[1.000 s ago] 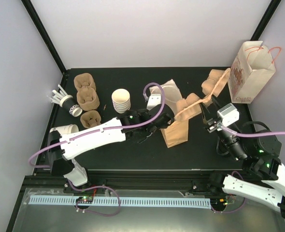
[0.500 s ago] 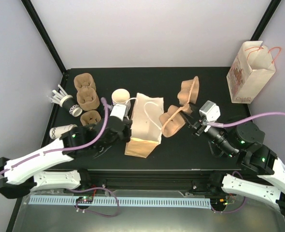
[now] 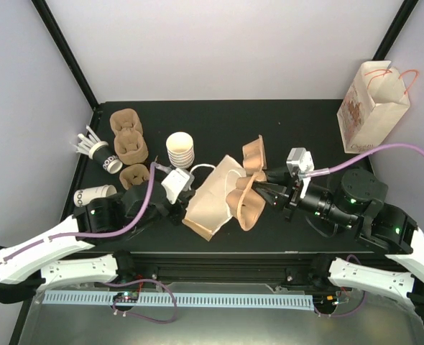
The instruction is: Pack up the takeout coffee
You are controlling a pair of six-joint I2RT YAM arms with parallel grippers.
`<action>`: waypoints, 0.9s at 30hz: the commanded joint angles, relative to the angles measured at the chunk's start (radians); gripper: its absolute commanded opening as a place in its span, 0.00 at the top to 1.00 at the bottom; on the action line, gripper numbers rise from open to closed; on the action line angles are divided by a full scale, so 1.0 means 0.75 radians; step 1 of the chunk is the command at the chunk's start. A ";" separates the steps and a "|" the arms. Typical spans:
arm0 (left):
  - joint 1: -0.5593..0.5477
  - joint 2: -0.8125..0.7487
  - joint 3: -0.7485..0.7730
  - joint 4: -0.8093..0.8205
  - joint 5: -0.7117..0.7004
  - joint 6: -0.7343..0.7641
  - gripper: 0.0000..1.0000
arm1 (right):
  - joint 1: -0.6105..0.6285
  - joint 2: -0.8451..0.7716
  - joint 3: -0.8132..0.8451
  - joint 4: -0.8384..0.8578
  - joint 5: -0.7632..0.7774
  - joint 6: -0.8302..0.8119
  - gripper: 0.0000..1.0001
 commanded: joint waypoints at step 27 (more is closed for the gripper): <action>0.005 0.081 0.118 0.132 -0.078 0.545 0.98 | 0.002 0.093 -0.124 0.143 -0.373 0.430 0.71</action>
